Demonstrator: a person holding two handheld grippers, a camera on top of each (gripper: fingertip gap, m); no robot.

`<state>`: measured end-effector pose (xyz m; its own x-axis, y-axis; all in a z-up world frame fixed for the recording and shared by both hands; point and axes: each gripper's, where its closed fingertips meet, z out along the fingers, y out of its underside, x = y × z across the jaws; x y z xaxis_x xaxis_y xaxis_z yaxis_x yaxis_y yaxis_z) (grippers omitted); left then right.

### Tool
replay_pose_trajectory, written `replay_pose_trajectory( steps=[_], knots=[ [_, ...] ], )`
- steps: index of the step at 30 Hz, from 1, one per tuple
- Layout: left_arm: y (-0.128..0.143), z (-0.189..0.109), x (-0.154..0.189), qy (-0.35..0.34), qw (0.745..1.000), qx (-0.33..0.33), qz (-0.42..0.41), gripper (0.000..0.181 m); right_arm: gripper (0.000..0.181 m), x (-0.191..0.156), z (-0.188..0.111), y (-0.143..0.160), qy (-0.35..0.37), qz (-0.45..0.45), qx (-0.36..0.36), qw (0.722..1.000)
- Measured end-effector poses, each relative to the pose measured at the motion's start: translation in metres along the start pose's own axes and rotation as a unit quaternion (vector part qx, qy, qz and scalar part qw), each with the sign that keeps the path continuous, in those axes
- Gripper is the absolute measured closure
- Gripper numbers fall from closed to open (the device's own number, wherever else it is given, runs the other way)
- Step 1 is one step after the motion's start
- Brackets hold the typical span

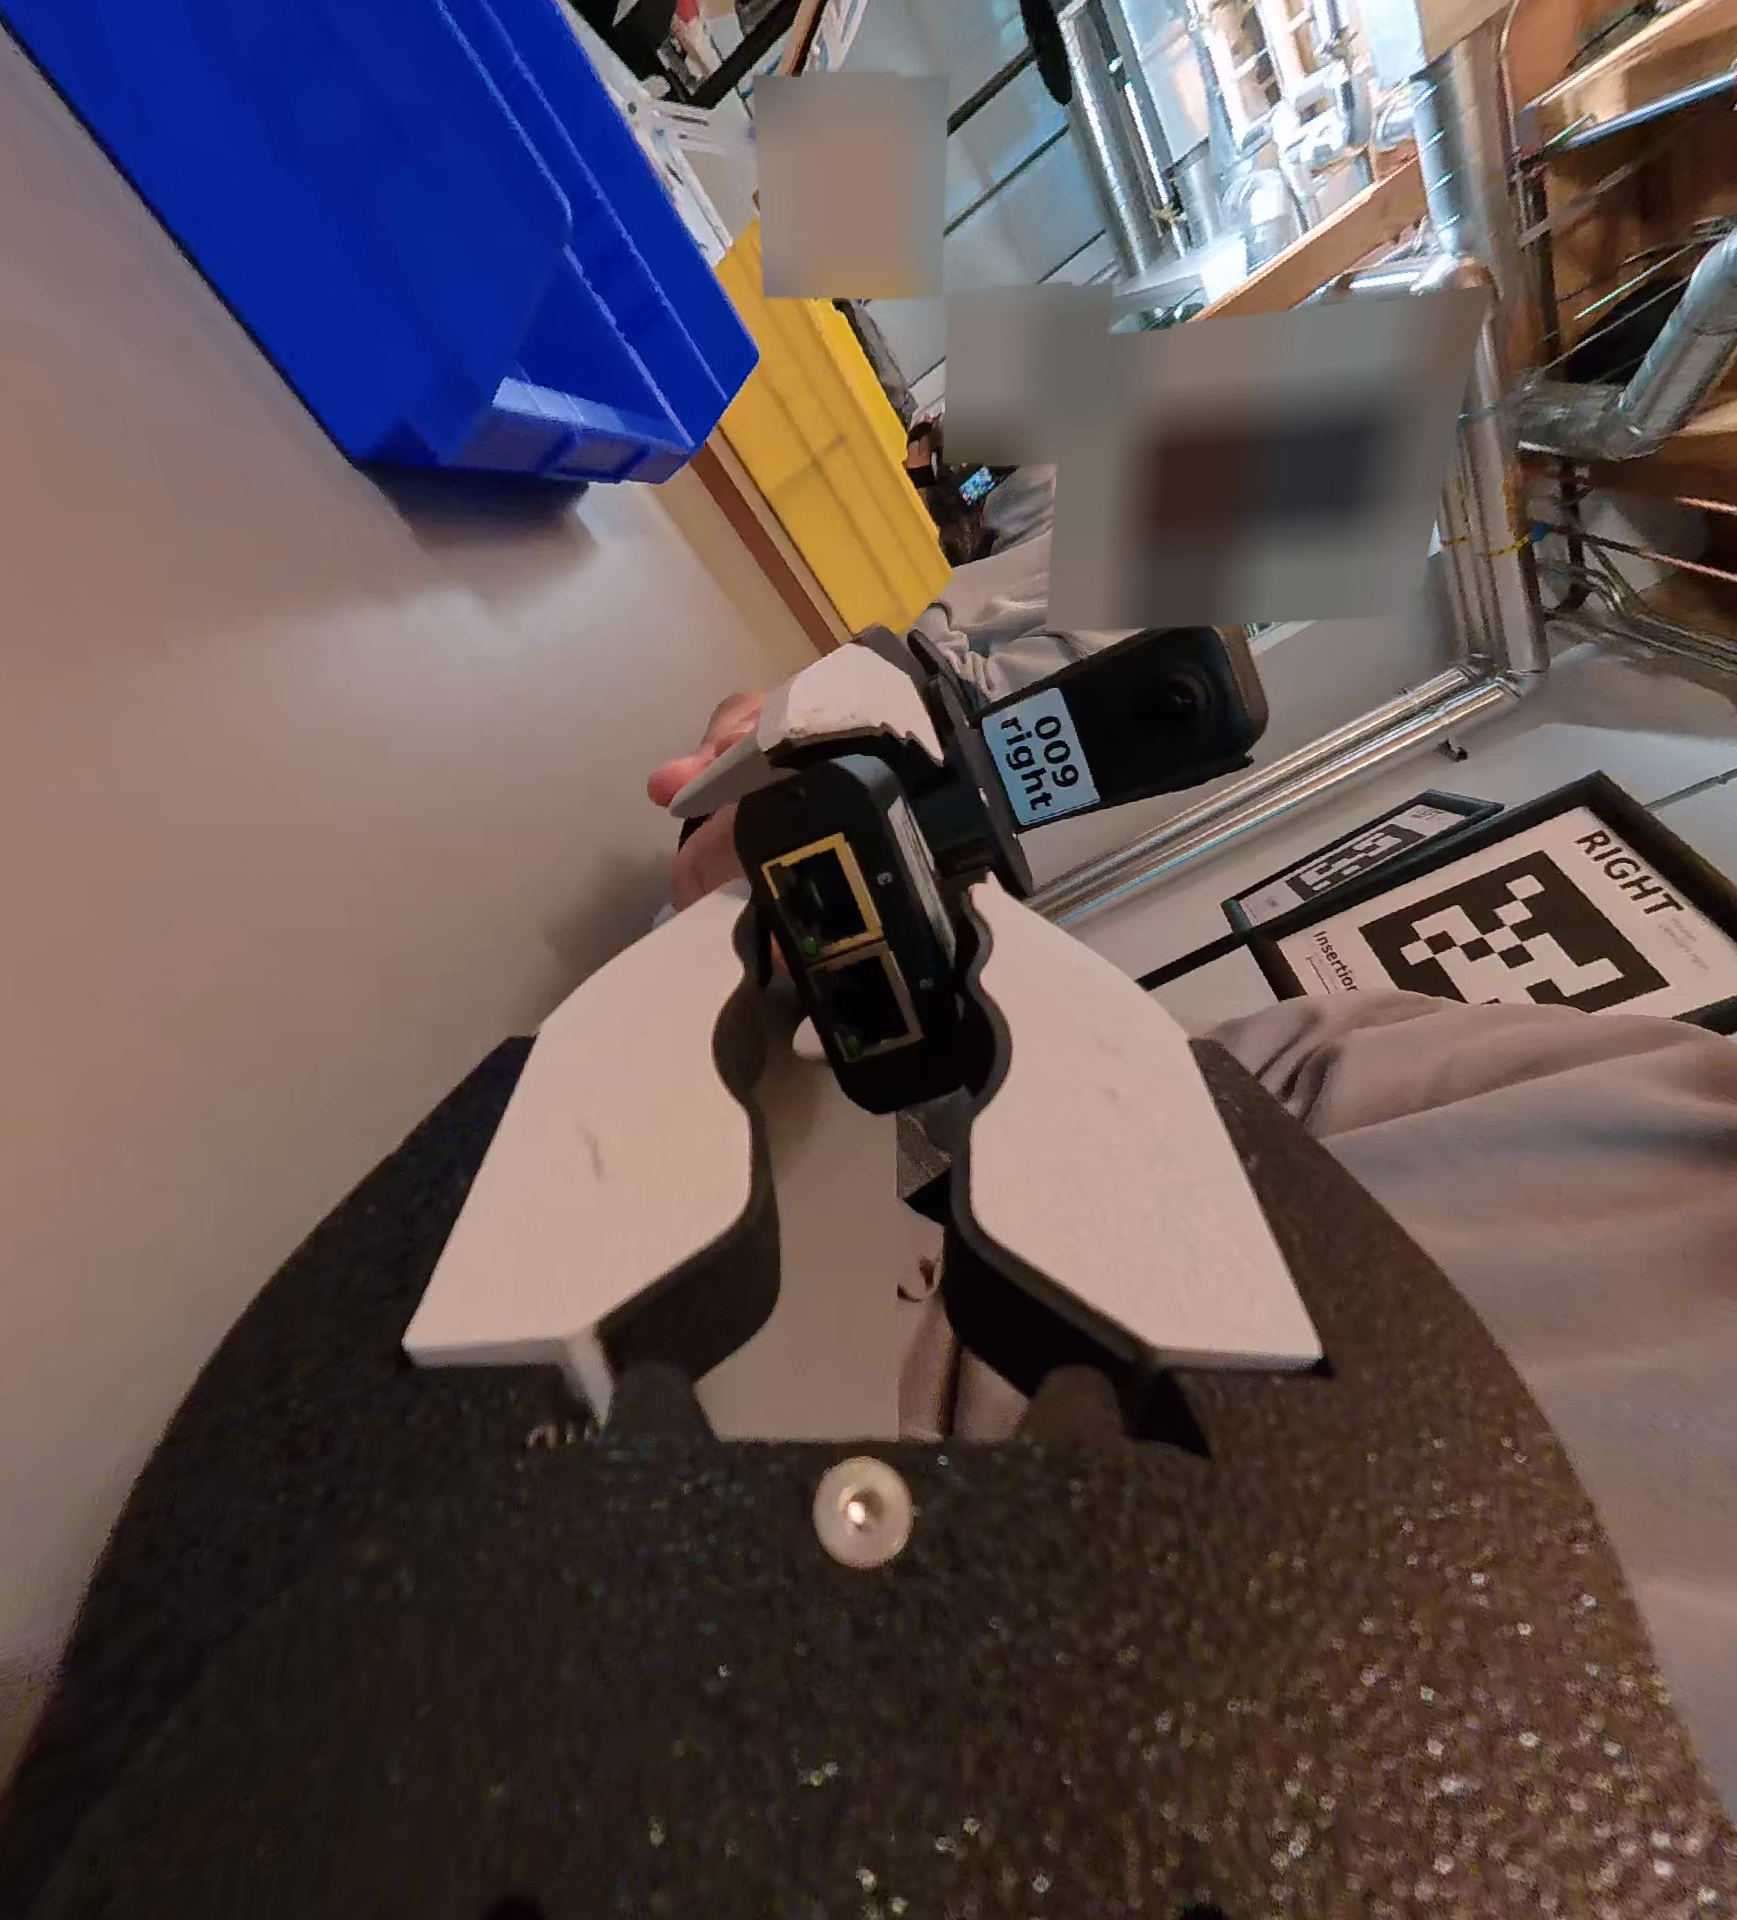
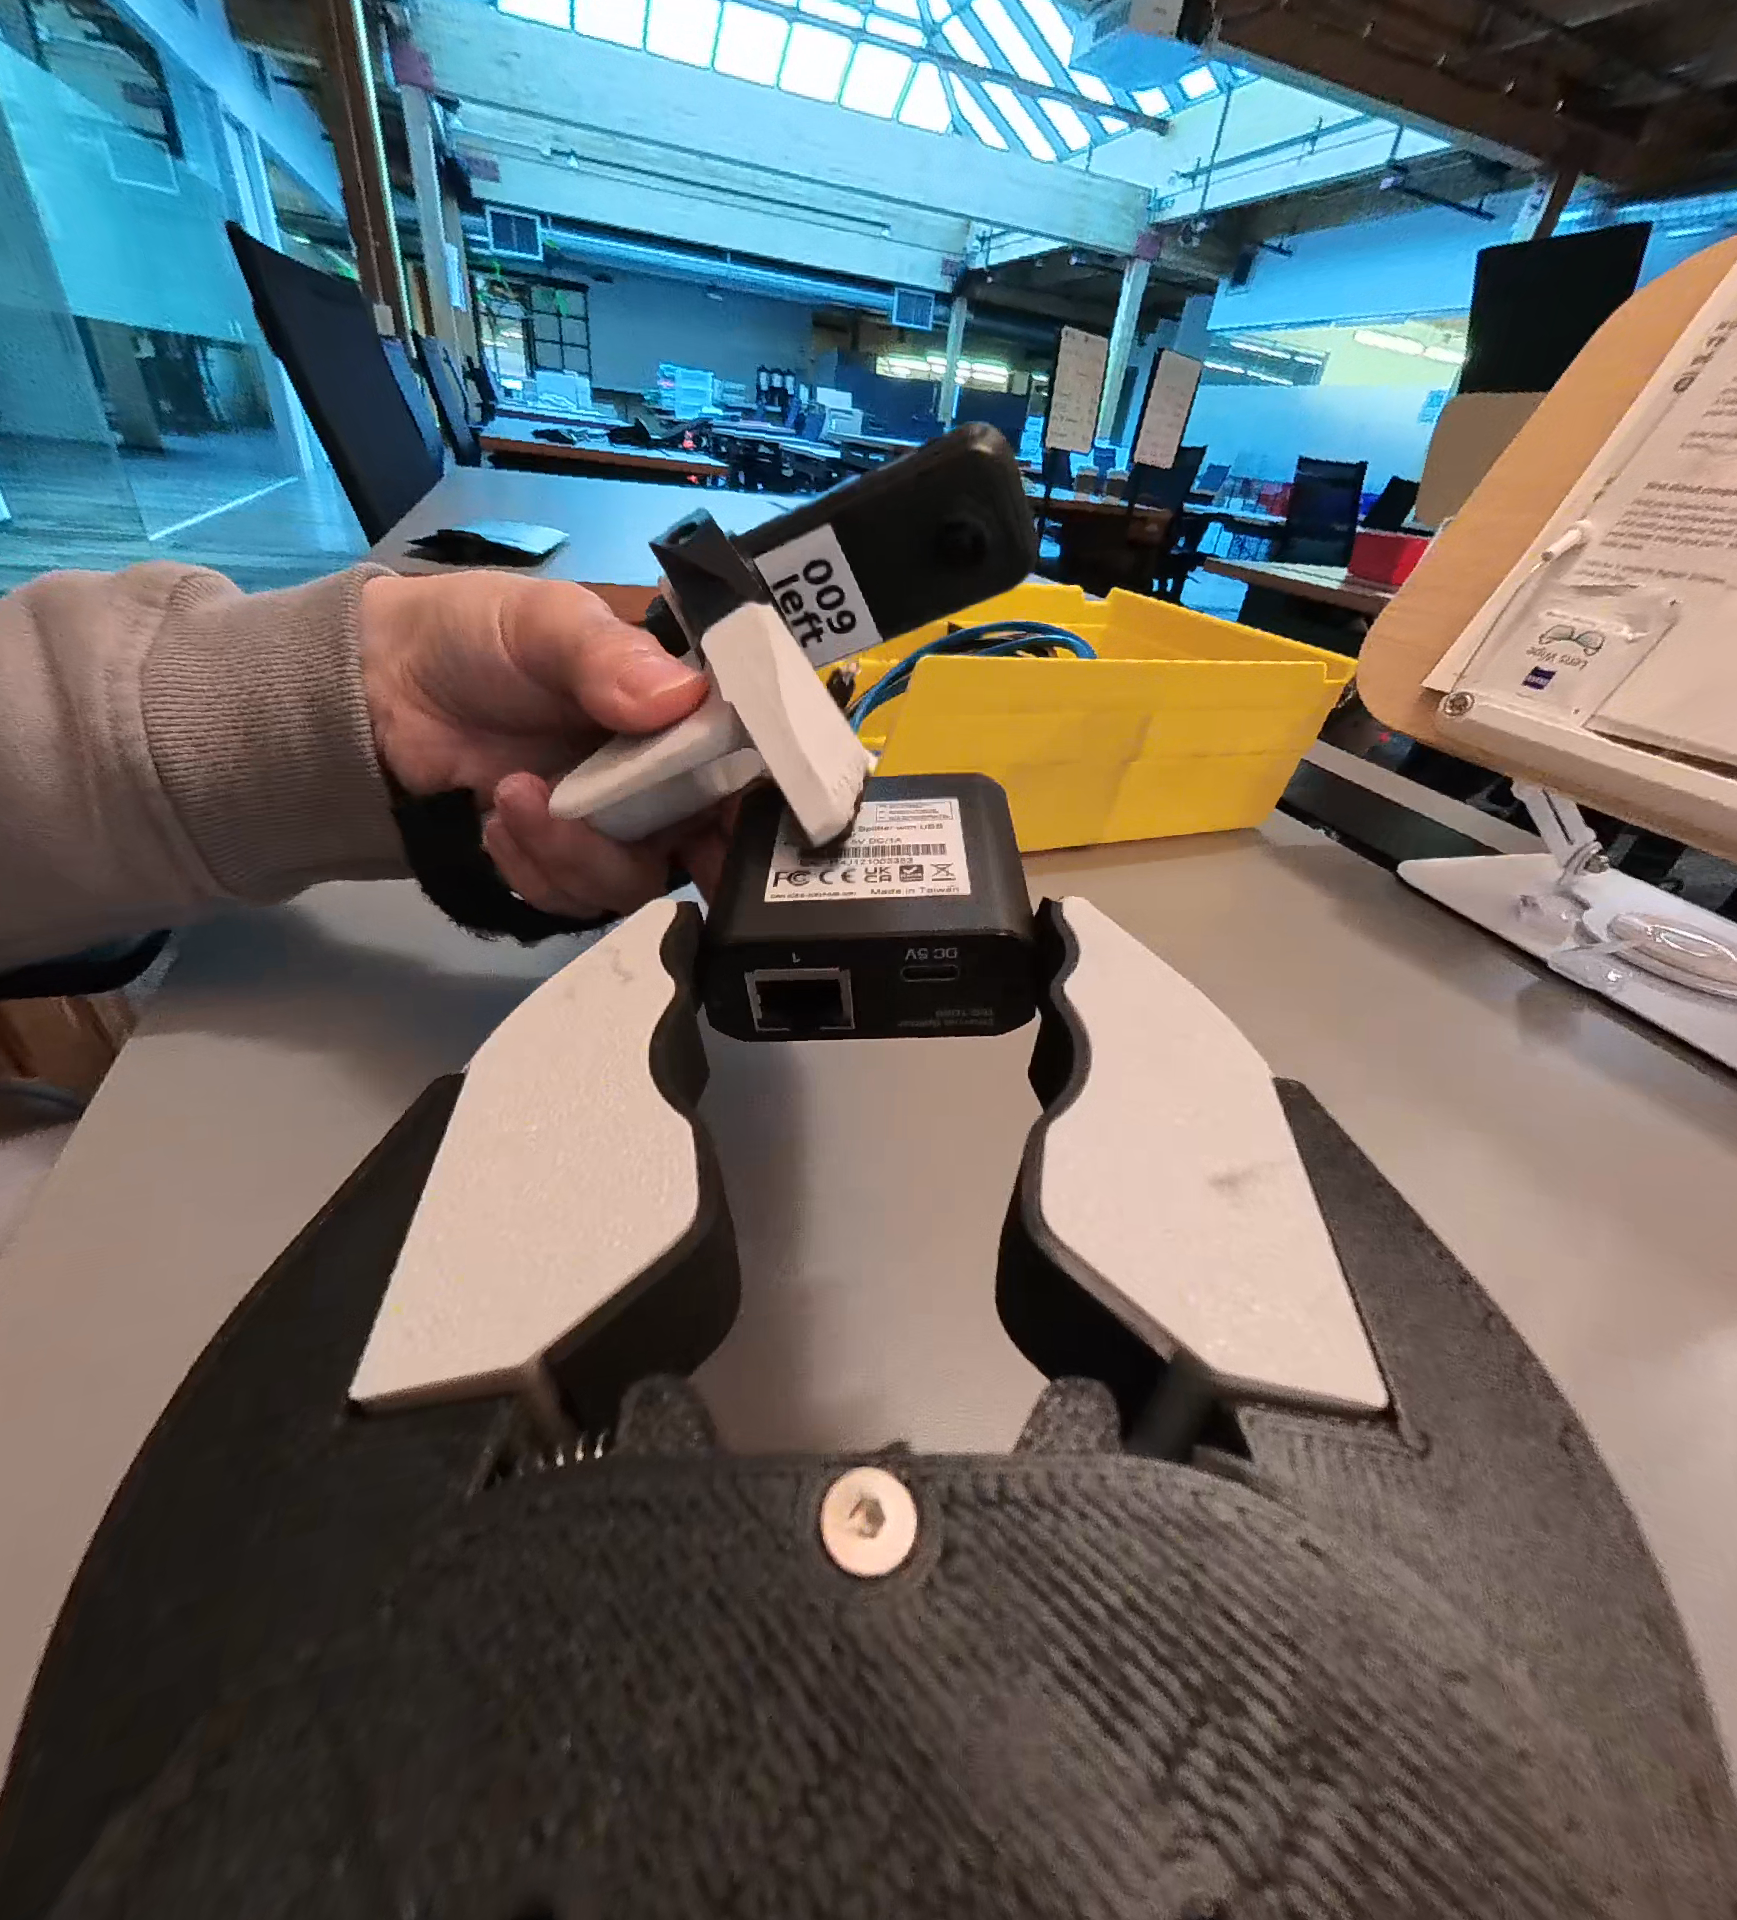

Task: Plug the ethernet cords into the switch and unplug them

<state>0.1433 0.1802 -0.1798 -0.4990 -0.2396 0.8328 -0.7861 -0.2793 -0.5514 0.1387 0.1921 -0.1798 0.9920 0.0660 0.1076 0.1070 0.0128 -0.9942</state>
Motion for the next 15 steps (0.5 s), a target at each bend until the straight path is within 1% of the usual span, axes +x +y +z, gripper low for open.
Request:
replay_pose_trajectory(
  steps=[4,6,8,9,11,12,14,15],
  knots=[
    [-0.008,-0.003,0.002,-0.006,1.000,0.022,0.020,0.147,0.119,0.004,-0.004,-0.004,-0.003,0.023,0.019,1.000],
    [-0.014,-0.008,0.005,-0.018,0.998,0.030,0.045,0.145,0.119,0.009,-0.009,-0.008,-0.002,0.046,0.038,0.998],
    [-0.024,-0.020,0.007,-0.054,0.993,0.047,0.090,0.146,0.119,0.018,-0.015,-0.013,0.005,0.075,0.065,0.995],
    [-0.032,-0.029,0.006,-0.085,0.988,0.058,0.119,0.145,0.119,0.020,-0.018,-0.016,0.001,0.088,0.078,0.993],
    [-0.050,-0.060,0.001,-0.180,0.963,0.087,0.182,0.145,0.119,0.025,-0.022,-0.018,0.005,0.105,0.093,0.990],
    [-0.058,-0.083,-0.008,-0.250,0.942,0.093,0.205,0.145,0.119,0.025,-0.023,-0.019,-0.002,0.111,0.097,0.989],
    [-0.067,-0.141,-0.032,-0.405,0.883,0.077,0.224,0.144,0.119,0.027,-0.025,-0.020,0.001,0.117,0.104,0.988],
    [-0.068,-0.169,-0.043,-0.463,0.856,0.055,0.223,0.144,0.119,0.027,-0.026,-0.021,-0.001,0.120,0.109,0.987]
  ],
)
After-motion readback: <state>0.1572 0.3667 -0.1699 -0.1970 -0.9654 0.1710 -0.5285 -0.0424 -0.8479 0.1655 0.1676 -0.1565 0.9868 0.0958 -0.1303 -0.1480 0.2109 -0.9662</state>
